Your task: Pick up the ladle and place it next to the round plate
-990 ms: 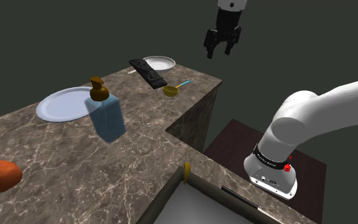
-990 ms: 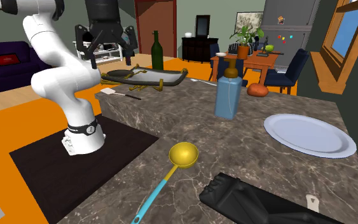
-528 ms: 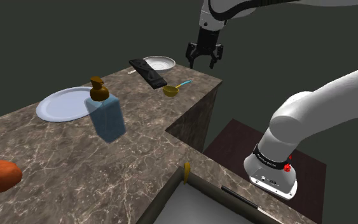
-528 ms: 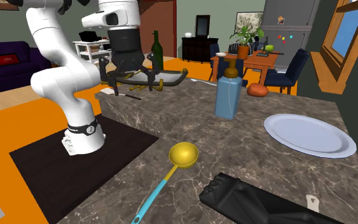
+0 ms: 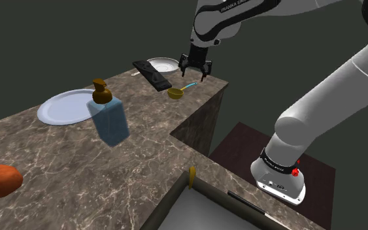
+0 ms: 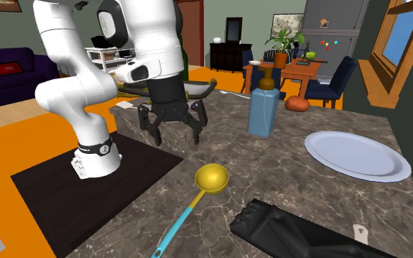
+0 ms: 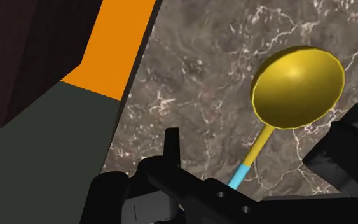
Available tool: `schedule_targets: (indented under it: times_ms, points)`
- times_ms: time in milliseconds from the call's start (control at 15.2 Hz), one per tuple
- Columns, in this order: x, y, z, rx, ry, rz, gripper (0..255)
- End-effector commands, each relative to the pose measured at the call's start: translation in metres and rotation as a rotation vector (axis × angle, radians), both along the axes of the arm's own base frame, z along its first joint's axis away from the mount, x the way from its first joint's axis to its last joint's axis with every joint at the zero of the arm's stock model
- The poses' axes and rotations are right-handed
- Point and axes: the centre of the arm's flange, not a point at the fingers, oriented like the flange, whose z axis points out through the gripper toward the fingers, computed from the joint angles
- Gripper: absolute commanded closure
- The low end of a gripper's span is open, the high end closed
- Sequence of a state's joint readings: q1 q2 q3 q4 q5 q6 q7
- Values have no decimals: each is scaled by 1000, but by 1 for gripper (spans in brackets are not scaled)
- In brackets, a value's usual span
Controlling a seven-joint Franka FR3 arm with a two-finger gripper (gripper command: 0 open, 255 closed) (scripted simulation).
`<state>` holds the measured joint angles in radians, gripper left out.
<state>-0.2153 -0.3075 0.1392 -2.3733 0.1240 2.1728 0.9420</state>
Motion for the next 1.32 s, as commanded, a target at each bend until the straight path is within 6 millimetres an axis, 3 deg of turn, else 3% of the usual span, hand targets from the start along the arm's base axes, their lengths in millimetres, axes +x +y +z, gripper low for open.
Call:
schedule_targets:
  times_ms: [0,462,924,1254]
  points:
    - [16,-4,-18,24,-8,-105,0]
    - [66,-35,-80,98,-27,-434,0]
    - [73,-32,-117,98,-27,-434,0]
    - [73,-32,-120,98,-27,-434,0]
